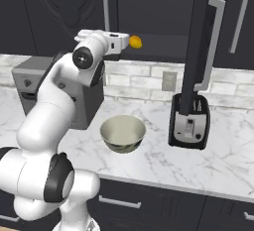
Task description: Open the cabinet. Pick the orange and mango from the cabinet and place them into the bowl. Then close the cabinet.
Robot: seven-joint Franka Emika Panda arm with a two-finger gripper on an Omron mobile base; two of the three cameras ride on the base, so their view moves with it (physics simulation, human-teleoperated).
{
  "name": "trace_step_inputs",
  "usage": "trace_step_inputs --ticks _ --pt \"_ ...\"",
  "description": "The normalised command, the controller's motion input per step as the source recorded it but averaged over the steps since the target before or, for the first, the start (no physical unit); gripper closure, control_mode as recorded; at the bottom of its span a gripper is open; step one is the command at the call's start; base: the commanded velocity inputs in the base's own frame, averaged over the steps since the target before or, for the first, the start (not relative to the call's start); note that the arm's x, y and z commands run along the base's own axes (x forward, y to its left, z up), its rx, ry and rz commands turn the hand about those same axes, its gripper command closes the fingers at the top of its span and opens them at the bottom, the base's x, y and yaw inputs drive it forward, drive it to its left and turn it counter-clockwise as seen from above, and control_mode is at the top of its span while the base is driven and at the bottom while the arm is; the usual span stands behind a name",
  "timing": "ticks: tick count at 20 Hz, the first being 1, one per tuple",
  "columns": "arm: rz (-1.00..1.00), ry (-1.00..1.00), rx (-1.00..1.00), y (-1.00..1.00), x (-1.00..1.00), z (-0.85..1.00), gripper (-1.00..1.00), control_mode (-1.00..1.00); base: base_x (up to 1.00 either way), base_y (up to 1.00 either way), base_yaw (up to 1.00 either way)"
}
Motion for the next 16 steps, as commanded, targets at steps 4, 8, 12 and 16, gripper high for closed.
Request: trace_step_inputs --ticks 4,8,12,16 --pt "0.00 0.00 0.00 0.00 0.55 0.00 1.00 -1.00 0.00 0.00 0.00" --pt "0.00 0.00 0.00 0.00 0.00 0.00 1.00 -1.00 0.00 0.00 0.00" --pt "0.00 0.00 0.00 0.00 0.00 0.00 1.00 -1.00 0.00 0.00 0.00" --pt "0.00 0.00 0.00 0.00 0.00 0.00 1.00 -1.00 0.00 0.00 0.00"
